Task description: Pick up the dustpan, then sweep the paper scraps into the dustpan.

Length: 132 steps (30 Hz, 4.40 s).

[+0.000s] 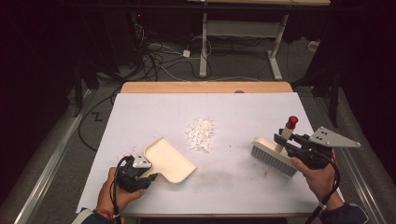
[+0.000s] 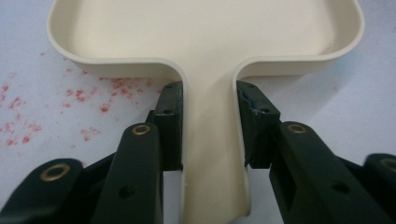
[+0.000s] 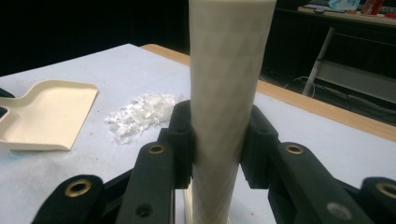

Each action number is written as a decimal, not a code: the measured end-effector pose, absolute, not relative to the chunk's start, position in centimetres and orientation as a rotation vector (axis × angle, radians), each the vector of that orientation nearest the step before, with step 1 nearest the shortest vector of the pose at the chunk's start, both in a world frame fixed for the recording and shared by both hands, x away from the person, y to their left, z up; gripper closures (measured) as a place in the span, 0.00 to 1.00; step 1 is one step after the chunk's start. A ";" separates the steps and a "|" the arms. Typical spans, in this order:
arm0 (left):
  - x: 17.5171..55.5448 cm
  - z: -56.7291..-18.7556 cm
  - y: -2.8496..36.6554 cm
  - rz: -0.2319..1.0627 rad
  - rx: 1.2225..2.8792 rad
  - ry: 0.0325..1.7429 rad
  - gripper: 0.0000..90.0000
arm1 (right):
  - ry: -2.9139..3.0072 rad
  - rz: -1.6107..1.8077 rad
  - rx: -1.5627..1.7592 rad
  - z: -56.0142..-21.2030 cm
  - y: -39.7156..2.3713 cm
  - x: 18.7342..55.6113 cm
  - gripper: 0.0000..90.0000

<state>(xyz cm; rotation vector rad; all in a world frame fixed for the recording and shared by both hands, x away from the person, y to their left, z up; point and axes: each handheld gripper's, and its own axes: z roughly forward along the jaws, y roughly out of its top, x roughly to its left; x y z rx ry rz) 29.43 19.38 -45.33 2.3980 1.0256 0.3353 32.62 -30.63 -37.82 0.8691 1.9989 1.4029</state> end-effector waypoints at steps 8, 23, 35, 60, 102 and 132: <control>29.3 -45.7 19.3 0.337 2.397 1.037 0.71 | 1.983 1.420 0.844 -37.3 -30.2 33.3 0.78; 29.5 -46.3 19.3 0.312 2.393 1.048 0.71 | 1.981 1.420 0.855 -37.0 -28.8 36.3 0.78; 29.7 -46.8 19.4 0.299 2.393 1.059 0.71 | 1.980 1.409 0.847 -36.8 -26.2 39.6 0.78; 29.8 -46.9 19.5 0.292 2.392 1.065 0.71 | 1.984 1.391 0.896 -36.9 -22.6 45.5 0.78; 30.4 -46.6 18.6 0.258 2.420 1.063 0.71 | 2.078 1.399 0.674 -40.2 -11.3 48.0 0.77; 32.6 -45.1 17.3 0.204 2.484 1.088 0.71 | 2.130 1.538 0.522 -40.7 -7.9 42.1 0.77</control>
